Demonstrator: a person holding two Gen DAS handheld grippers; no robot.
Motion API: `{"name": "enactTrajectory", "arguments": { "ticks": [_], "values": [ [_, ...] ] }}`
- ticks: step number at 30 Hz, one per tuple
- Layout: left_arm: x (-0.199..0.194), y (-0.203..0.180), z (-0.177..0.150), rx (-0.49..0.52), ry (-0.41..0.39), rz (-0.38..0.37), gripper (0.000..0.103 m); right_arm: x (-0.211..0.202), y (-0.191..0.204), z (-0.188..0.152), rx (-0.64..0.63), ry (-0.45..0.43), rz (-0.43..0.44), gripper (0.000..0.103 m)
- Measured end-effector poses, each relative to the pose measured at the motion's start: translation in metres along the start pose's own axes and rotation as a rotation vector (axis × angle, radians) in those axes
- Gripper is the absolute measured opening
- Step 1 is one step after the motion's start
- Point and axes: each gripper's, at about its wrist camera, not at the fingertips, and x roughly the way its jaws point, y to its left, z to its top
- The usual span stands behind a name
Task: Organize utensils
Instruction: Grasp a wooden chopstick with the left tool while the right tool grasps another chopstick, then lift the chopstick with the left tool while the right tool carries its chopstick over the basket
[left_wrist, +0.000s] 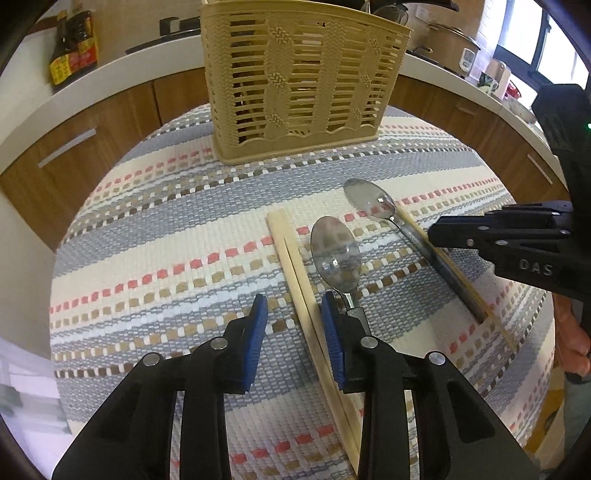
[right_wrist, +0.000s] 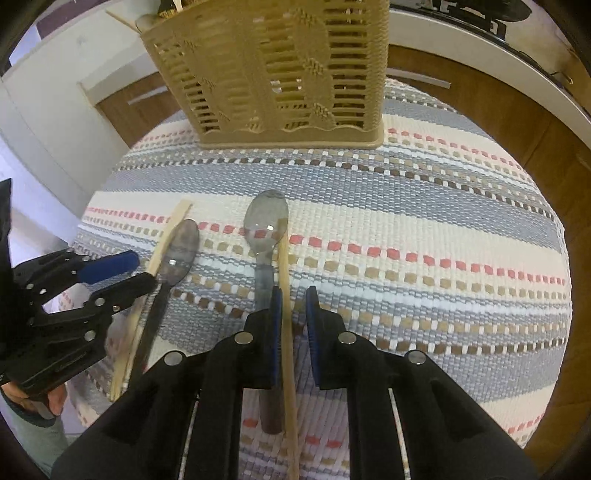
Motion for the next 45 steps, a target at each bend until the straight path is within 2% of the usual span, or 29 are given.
{"name": "enactTrajectory", "arguments": {
  "ticks": [7,11,14,17,19,21,23,24,28,30,34,38,44,45],
  "values": [
    [0.004,-0.007,0.005,0.034,0.013,0.035,0.030,0.012,0.011,0.010,-0.044,0.047,-0.013,0.011],
    [0.007,-0.013,0.010,0.083,0.051,0.066,0.031,0.019,0.026,0.022,-0.122,0.135,-0.064,0.011],
    [0.010,-0.011,0.017,0.098,0.090,0.047,0.031,0.024,0.032,0.030,-0.170,0.224,-0.078,0.011],
    [0.012,-0.008,0.023,0.115,0.132,0.022,0.031,0.027,0.038,0.032,-0.206,0.277,-0.094,0.010],
    [0.014,-0.010,0.026,0.135,0.152,0.026,0.030,0.027,0.040,0.031,-0.209,0.281,-0.100,0.004],
    [0.014,-0.011,0.028,0.142,0.161,0.036,0.029,0.027,0.040,0.028,-0.197,0.269,-0.095,0.004],
    [0.015,-0.014,0.028,0.146,0.159,0.048,0.023,0.023,0.041,0.022,-0.183,0.252,-0.091,0.004],
    [0.014,-0.015,0.027,0.147,0.153,0.071,0.015,0.022,0.039,0.020,-0.177,0.242,-0.092,0.004],
    [0.011,-0.015,0.023,0.116,0.132,0.076,0.011,0.009,0.033,0.016,-0.150,0.190,-0.080,0.004],
    [0.004,-0.011,0.022,0.084,0.101,0.073,0.011,-0.004,0.029,0.014,-0.145,0.153,-0.064,0.004],
    [-0.031,-0.001,0.027,0.024,-0.013,0.065,0.010,-0.039,0.030,0.018,-0.148,0.037,-0.036,0.004],
    [-0.086,0.000,0.038,0.012,-0.191,0.030,0.010,-0.085,0.029,0.026,-0.150,-0.114,-0.019,0.004],
    [-0.166,0.005,0.075,-0.040,-0.498,-0.016,0.010,-0.157,0.026,0.055,-0.109,-0.380,0.010,0.004],
    [-0.173,0.004,0.079,-0.041,-0.529,-0.015,0.010,-0.166,0.024,0.059,-0.104,-0.411,0.013,0.004]
  ]
}}
